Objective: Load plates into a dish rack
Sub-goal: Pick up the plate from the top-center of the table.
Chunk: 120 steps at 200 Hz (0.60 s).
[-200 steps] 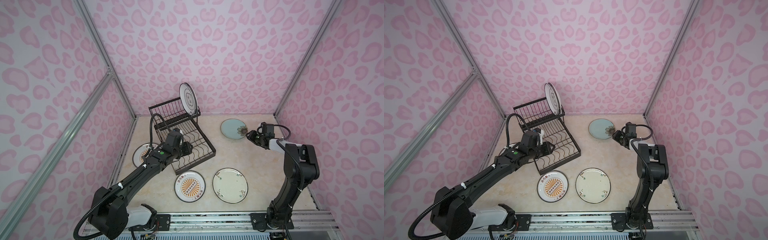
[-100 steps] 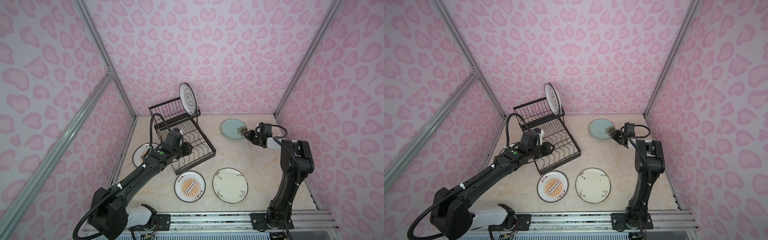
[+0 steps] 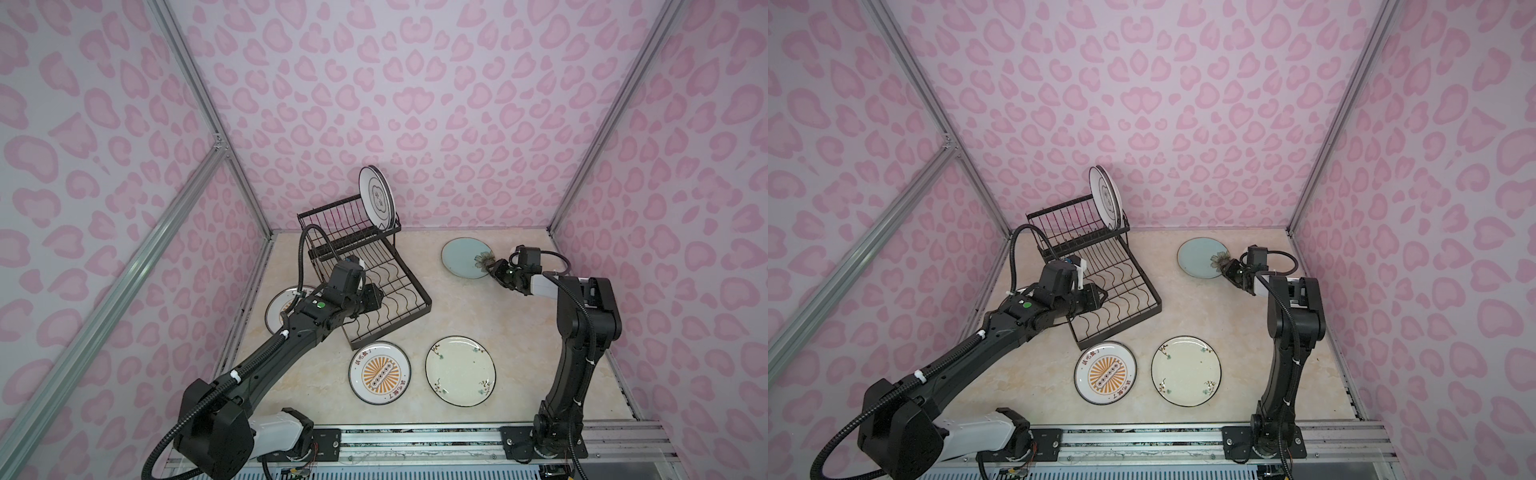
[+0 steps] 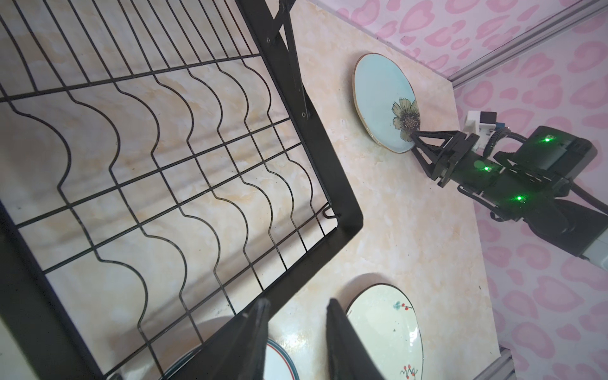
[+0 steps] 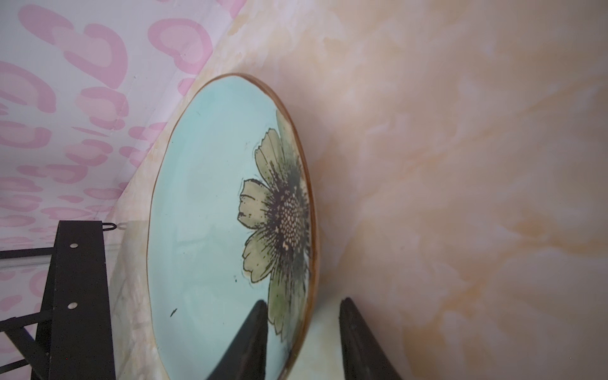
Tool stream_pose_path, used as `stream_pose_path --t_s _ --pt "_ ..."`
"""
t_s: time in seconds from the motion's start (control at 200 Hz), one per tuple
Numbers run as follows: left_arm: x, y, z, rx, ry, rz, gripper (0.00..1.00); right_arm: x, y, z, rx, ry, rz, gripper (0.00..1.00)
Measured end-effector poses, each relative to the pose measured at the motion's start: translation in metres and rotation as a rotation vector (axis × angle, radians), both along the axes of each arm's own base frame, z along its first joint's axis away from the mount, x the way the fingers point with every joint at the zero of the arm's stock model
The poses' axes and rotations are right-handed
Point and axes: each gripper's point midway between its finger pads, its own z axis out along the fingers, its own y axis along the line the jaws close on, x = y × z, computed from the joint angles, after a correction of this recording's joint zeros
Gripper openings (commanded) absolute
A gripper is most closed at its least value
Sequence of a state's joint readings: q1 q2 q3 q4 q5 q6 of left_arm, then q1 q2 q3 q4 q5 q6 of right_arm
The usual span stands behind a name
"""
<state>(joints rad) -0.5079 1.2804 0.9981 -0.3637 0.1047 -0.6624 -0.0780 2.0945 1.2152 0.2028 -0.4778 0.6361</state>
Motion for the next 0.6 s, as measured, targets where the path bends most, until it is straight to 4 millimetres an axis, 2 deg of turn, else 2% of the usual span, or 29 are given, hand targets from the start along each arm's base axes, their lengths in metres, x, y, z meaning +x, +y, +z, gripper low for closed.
stream_pose_path --t_s 0.27,0.6 --pt "0.000 0.000 0.001 0.001 0.000 -0.001 0.33 0.007 0.002 -0.002 0.015 -0.010 0.007 0.34" --pt "0.000 0.000 0.001 0.002 0.000 0.000 0.33 0.011 0.004 -0.004 0.030 -0.005 0.011 0.25"
